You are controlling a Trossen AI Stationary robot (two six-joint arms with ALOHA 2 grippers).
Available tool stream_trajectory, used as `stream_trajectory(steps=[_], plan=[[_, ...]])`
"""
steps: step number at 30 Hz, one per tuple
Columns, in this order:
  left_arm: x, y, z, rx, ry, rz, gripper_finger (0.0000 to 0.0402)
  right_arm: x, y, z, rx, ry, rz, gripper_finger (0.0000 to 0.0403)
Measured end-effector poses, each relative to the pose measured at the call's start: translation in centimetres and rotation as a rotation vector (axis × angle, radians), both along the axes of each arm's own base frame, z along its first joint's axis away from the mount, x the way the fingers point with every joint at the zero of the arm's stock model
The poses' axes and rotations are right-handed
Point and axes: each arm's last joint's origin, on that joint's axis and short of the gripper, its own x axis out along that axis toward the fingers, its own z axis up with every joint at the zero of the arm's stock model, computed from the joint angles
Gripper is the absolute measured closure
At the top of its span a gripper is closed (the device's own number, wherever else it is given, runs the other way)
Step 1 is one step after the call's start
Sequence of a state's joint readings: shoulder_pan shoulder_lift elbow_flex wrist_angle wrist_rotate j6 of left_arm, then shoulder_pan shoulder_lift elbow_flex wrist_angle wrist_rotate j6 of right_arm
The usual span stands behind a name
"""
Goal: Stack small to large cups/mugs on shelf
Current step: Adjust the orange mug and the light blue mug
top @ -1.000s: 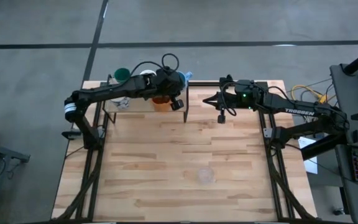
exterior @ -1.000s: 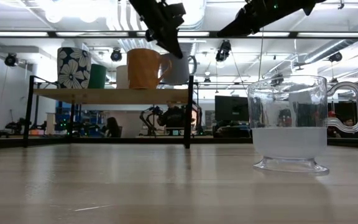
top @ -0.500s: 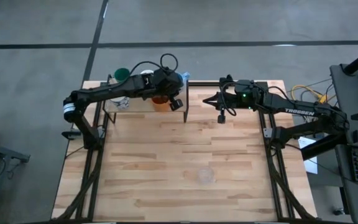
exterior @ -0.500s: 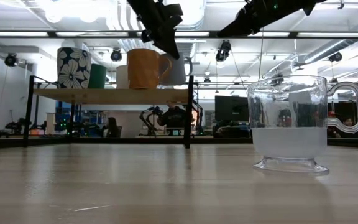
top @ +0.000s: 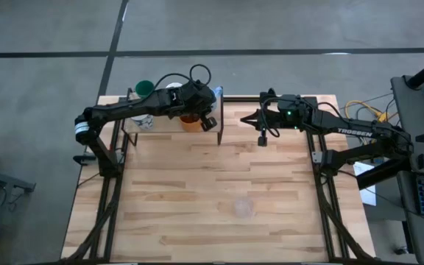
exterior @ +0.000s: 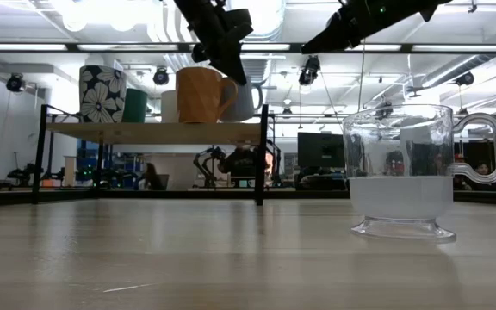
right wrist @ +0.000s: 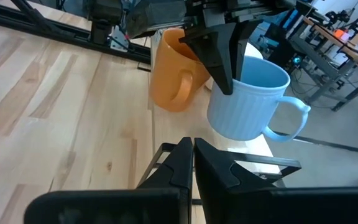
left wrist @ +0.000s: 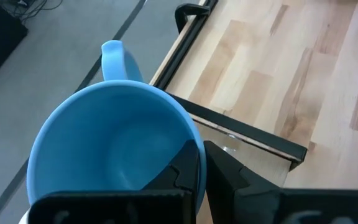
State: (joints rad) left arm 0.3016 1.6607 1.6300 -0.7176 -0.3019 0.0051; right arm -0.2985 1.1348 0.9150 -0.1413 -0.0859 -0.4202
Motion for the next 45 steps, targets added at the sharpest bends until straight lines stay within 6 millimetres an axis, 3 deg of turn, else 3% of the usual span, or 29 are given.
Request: stream_trajectory(steps=[10, 36, 45], plan=[[0.88, 0.29, -0.75, 0.001, -0.003, 0.002, 0.0402, -0.04, 0.00, -0.08, 0.000, 0.009, 0.000, 0.0394], [0.78, 0.50, -0.95, -0.034, -0.015, 0.043, 0.0401, -0.07, 0.02, -0.18, 0.004, 0.019, 0.001, 0.0394], [0.80, 0.49, -0.93, -0.032, -0.017, 0.042, 0.0352, -0.07, 0.02, -0.18, 0.004, 0.019, 0.001, 0.0394]])
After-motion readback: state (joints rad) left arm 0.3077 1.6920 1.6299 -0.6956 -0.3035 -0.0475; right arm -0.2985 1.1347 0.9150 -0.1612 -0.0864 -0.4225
